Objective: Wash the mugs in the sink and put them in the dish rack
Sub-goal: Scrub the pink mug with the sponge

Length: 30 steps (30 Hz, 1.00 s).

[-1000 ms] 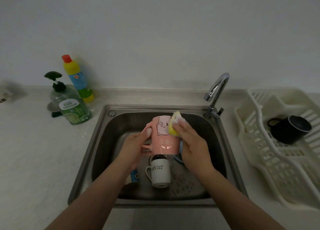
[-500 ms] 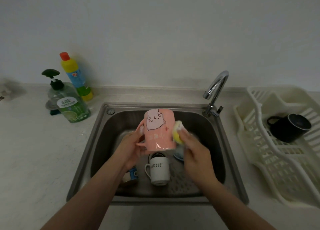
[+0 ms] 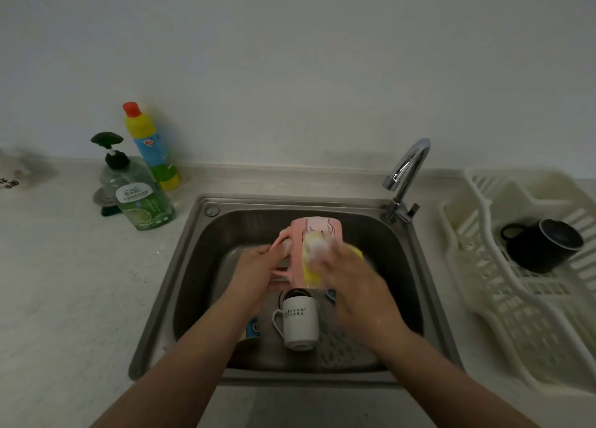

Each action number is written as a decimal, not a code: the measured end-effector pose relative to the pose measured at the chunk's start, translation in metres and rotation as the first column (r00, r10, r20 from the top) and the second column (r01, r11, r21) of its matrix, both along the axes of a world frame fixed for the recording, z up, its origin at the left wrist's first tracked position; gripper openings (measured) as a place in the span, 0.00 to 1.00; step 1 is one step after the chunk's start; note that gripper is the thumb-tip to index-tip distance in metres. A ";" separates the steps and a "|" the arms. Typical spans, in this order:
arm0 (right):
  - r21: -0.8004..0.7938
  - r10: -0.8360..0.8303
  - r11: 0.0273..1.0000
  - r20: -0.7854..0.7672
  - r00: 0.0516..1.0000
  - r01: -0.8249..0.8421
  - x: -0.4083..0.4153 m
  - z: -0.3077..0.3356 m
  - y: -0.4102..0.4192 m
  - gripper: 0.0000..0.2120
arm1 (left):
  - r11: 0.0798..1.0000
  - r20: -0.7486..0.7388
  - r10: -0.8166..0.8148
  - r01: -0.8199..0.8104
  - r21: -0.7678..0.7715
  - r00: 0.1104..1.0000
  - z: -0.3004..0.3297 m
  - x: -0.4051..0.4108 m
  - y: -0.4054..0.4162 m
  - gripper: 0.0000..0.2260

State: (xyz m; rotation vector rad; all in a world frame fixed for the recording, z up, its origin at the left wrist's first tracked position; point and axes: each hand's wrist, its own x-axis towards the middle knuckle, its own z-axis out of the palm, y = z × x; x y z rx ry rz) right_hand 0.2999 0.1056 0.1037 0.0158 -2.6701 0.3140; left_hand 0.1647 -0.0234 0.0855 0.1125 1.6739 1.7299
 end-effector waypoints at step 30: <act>-0.356 -0.159 0.929 -0.145 0.977 0.098 0.008 -0.024 0.020 0.19 | 0.994 0.163 -0.049 0.032 0.106 0.985 0.009 -0.003 0.005 0.16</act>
